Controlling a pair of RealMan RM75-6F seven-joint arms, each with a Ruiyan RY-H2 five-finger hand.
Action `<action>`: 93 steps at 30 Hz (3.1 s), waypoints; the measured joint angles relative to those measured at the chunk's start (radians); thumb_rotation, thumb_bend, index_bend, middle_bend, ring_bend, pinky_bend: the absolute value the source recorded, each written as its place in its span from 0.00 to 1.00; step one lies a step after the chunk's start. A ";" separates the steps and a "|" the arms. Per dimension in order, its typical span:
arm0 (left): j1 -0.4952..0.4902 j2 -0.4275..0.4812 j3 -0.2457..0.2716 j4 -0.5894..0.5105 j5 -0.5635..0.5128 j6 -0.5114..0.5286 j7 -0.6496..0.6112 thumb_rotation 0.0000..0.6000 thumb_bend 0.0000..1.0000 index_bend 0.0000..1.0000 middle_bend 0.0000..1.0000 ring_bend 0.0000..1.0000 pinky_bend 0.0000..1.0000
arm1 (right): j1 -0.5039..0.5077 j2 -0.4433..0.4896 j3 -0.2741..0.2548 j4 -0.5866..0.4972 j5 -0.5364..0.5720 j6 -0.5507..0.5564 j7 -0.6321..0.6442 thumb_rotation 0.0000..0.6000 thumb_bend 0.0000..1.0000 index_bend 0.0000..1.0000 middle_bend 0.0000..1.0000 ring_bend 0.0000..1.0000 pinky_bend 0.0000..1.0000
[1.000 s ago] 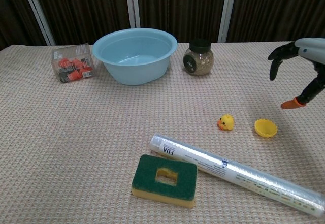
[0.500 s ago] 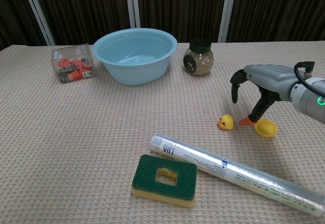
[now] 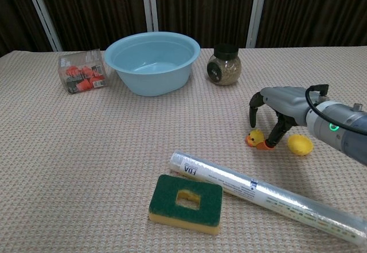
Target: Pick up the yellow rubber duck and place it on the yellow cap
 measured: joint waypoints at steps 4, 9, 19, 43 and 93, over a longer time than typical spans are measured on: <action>-0.001 0.001 0.001 -0.002 0.002 -0.001 -0.004 1.00 0.07 0.00 0.00 0.00 0.00 | 0.009 -0.013 -0.005 0.022 0.013 -0.002 -0.005 1.00 0.17 0.44 0.13 0.00 0.01; -0.001 0.002 0.002 -0.004 0.005 0.000 -0.015 1.00 0.08 0.00 0.00 0.00 0.00 | 0.019 -0.023 -0.008 0.038 0.028 -0.004 -0.009 1.00 0.21 0.46 0.14 0.00 0.01; -0.003 0.003 0.003 -0.005 0.007 -0.003 -0.029 1.00 0.08 0.00 0.00 0.00 0.00 | 0.026 -0.027 -0.014 0.025 0.032 0.007 -0.006 1.00 0.26 0.52 0.15 0.00 0.01; -0.001 0.004 0.005 -0.007 0.002 -0.001 -0.027 1.00 0.08 0.00 0.00 0.00 0.00 | -0.023 0.147 -0.010 -0.146 0.043 0.115 -0.005 1.00 0.27 0.52 0.15 0.00 0.01; -0.001 -0.004 0.001 -0.007 -0.015 0.000 -0.022 1.00 0.08 0.00 0.00 0.00 0.00 | -0.085 0.175 -0.082 -0.178 0.058 0.121 0.046 1.00 0.19 0.29 0.03 0.00 0.00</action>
